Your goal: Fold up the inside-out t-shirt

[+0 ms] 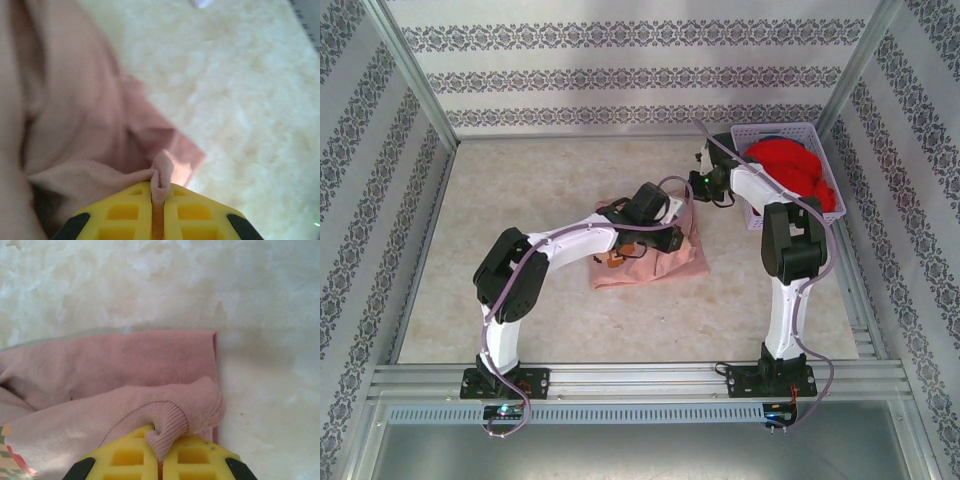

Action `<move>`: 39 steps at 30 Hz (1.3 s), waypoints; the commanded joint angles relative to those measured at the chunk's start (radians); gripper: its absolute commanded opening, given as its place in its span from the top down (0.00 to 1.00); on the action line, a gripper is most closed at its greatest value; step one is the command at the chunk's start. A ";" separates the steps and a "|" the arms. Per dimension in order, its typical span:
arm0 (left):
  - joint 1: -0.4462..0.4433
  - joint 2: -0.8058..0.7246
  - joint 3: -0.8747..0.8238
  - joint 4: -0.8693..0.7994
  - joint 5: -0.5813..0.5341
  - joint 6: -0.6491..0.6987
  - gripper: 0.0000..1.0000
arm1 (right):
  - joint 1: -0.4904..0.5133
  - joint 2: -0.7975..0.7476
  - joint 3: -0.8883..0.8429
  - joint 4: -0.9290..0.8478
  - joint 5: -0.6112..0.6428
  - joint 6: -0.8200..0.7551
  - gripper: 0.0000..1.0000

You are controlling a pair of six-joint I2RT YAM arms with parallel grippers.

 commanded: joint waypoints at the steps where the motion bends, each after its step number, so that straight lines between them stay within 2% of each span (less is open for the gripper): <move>1: -0.049 0.043 0.082 0.075 0.057 0.045 0.87 | -0.025 0.052 0.042 -0.051 -0.075 0.003 0.88; 5: -0.106 0.160 0.223 0.014 0.062 0.083 0.75 | -0.055 0.084 0.095 -0.086 -0.134 -0.008 0.76; 9: -0.134 0.229 0.328 -0.063 0.076 0.114 0.55 | -0.086 0.066 0.115 -0.127 -0.142 -0.032 0.62; 12: -0.137 0.206 0.331 -0.097 0.064 0.142 0.43 | -0.103 0.013 0.080 -0.137 -0.147 -0.045 0.55; 17: -0.129 0.071 0.245 -0.132 0.039 0.183 0.37 | -0.110 -0.146 -0.108 -0.097 -0.110 -0.029 0.50; 20: -0.072 -0.063 0.099 -0.109 0.022 0.146 0.36 | -0.110 -0.275 -0.294 -0.060 -0.060 -0.009 0.47; 23: 0.052 -0.164 -0.044 -0.097 0.009 0.055 0.35 | -0.097 -0.409 -0.471 -0.006 -0.061 0.015 0.44; 27: 0.229 -0.189 -0.134 -0.099 0.027 -0.037 0.34 | 0.013 -0.481 -0.591 0.060 -0.048 0.033 0.38; 31: 0.318 -0.115 -0.088 -0.176 0.018 -0.060 0.33 | 0.098 -0.399 -0.572 0.058 0.021 0.029 0.41; 32: 0.327 -0.101 -0.078 -0.185 0.018 -0.057 0.33 | 0.103 -0.383 -0.562 0.057 0.030 0.027 0.45; 36: 0.344 -0.047 -0.054 -0.215 -0.001 -0.029 0.33 | 0.089 -0.340 -0.501 0.019 0.115 0.001 0.70; 39: 0.345 -0.005 -0.053 -0.218 0.005 -0.005 0.33 | 0.028 -0.294 -0.466 0.004 0.133 -0.002 0.75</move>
